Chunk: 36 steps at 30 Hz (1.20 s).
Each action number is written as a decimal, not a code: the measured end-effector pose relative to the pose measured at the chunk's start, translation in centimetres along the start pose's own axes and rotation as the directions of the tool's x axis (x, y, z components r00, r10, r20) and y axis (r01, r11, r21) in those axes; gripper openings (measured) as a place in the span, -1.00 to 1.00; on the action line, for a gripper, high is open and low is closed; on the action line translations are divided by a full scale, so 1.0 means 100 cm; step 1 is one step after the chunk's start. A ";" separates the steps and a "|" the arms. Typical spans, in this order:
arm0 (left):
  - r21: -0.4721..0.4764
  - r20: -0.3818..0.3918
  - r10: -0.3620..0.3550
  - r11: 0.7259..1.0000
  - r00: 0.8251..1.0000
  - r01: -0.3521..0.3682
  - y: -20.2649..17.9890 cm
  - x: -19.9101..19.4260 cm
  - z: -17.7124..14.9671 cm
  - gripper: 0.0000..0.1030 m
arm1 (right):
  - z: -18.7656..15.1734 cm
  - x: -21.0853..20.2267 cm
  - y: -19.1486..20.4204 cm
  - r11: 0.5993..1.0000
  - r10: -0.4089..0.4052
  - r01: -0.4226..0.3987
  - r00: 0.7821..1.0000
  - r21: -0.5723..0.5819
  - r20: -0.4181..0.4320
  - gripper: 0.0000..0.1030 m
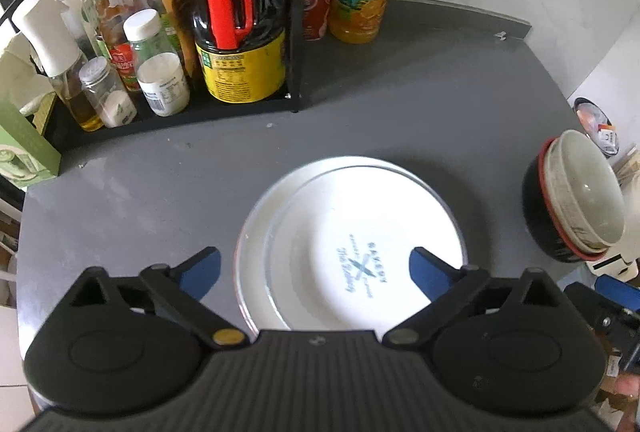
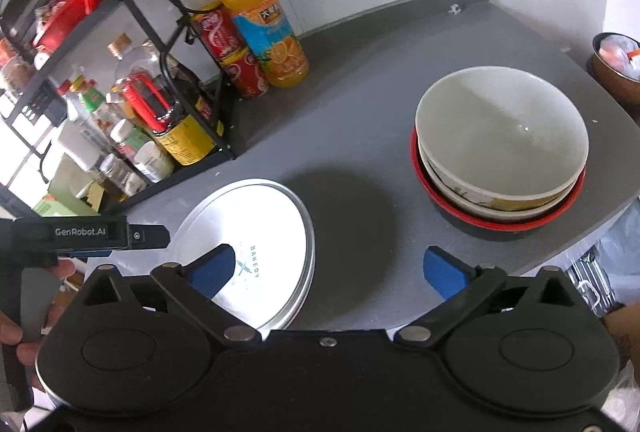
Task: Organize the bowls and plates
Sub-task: 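Move both tools toward the bowl stack in the red bowl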
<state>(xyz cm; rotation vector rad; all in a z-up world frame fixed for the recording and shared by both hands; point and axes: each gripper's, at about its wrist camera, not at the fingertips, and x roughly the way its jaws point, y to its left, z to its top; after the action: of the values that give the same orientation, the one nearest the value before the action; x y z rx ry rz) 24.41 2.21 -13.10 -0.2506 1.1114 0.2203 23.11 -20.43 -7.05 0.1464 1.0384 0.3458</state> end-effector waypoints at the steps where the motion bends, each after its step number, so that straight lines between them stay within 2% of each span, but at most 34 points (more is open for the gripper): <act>1: -0.003 -0.004 0.003 1.000 1.000 -0.003 -0.003 -0.002 -0.002 0.99 | 0.000 -0.002 -0.001 1.000 -0.005 0.005 1.000 -0.003 -0.001 1.00; 4: -0.004 -0.012 -0.017 1.000 1.000 0.017 -0.012 -0.009 -0.005 0.99 | 0.000 -0.012 -0.008 1.000 0.001 0.000 1.000 -0.022 0.011 1.00; 8: -0.009 0.011 -0.012 1.000 1.000 0.012 -0.028 -0.017 -0.009 0.99 | 0.002 -0.023 -0.023 1.000 0.008 -0.008 1.000 -0.015 0.025 1.00; 11: -0.015 0.029 -0.039 0.999 0.999 0.040 -0.040 -0.022 -0.007 0.99 | 0.003 -0.030 -0.034 1.000 0.007 -0.007 0.999 -0.018 0.035 1.00; 20: -0.005 0.073 -0.032 0.999 0.997 0.033 -0.081 -0.032 -0.001 1.00 | 0.018 -0.057 -0.065 0.999 0.016 -0.014 0.997 -0.034 0.073 1.00; 31: -0.032 0.052 -0.071 0.997 0.996 0.072 -0.131 -0.026 -0.007 0.99 | 0.033 -0.055 -0.107 0.999 0.022 -0.020 0.998 -0.026 0.054 0.99; 36: -0.052 0.044 -0.050 0.997 0.998 0.052 -0.147 -0.016 -0.003 0.99 | 0.040 -0.050 -0.127 1.000 0.024 -0.023 0.998 -0.016 0.051 0.99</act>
<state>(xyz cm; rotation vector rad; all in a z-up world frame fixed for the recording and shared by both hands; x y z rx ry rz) 27.88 -11.96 -10.50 -0.3201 1.0564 0.2095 26.90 -33.88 -4.50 0.1524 0.9838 0.3695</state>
